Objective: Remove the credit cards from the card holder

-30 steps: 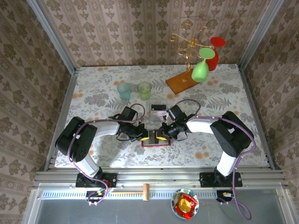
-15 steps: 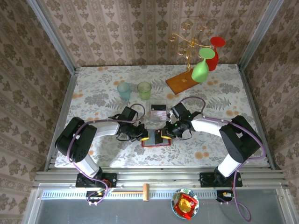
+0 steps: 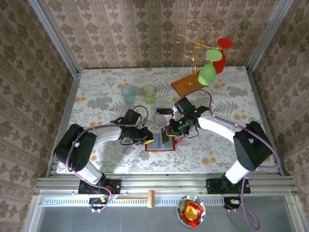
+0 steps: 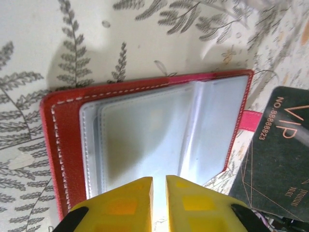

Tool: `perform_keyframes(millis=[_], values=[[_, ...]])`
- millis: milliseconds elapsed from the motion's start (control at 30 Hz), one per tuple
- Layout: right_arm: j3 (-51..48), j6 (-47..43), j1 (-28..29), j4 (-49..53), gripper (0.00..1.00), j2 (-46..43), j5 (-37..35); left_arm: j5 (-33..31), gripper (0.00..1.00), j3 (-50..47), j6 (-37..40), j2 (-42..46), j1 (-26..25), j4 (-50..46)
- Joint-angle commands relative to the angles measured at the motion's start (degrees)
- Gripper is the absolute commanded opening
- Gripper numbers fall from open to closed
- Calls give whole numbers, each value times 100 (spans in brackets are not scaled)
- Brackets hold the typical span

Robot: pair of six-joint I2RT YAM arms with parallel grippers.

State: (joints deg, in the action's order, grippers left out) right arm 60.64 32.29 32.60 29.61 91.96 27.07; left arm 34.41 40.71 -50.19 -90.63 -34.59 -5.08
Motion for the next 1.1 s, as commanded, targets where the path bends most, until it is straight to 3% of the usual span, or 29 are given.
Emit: perform_keyframes(millis=[0,233,633,1067], values=[[398,-987,-17,661,0,-188,-283,-16,17,-10,-210,257,105,231],[1175,-3097,-43,1419,0,-14,-1032,29,19,-27,-55,400,359,159],[2419,-6743,35,2649,0,710,-1421,206,20,-92,356,589,785,-226],[4754,-8013,2,3864,0,2318,-2328,102,20,-248,361,940,1067,-431]])
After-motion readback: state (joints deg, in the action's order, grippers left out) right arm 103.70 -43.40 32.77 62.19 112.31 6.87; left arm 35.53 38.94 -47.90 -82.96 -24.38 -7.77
